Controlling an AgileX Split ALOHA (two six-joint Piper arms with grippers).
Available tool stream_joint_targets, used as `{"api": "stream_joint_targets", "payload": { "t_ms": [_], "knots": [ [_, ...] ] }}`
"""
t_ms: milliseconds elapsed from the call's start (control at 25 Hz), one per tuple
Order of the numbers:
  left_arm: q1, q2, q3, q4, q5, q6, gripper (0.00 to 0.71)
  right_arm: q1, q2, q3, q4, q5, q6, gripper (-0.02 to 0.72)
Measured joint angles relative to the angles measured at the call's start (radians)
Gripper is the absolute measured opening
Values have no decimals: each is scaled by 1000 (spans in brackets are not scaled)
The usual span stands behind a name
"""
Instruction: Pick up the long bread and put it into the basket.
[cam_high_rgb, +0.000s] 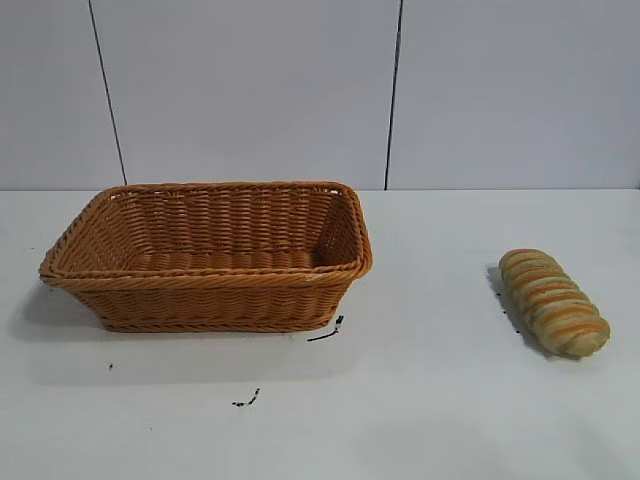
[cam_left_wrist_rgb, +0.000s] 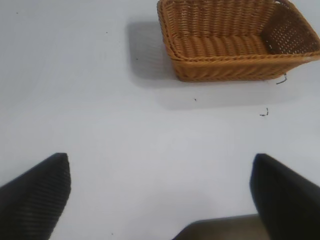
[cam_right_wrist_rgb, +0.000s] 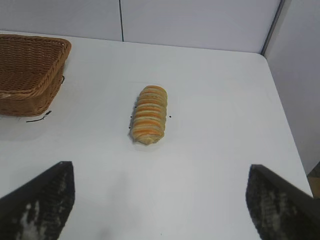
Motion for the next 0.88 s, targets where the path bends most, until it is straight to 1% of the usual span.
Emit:
{"api": "stream_joint_targets", "payload": {
  "t_ms": [440, 640, 880],
  "knots": [
    [0, 0, 0, 0, 0, 0, 698, 0, 22, 0, 0, -4, 0, 665],
    [0, 0, 0, 0, 0, 0, 698, 0, 232, -18, 17, -15, 0, 665],
    [0, 0, 0, 0, 0, 0, 698, 0, 585, -125, 23, -33, 0, 665]
  ]
}}
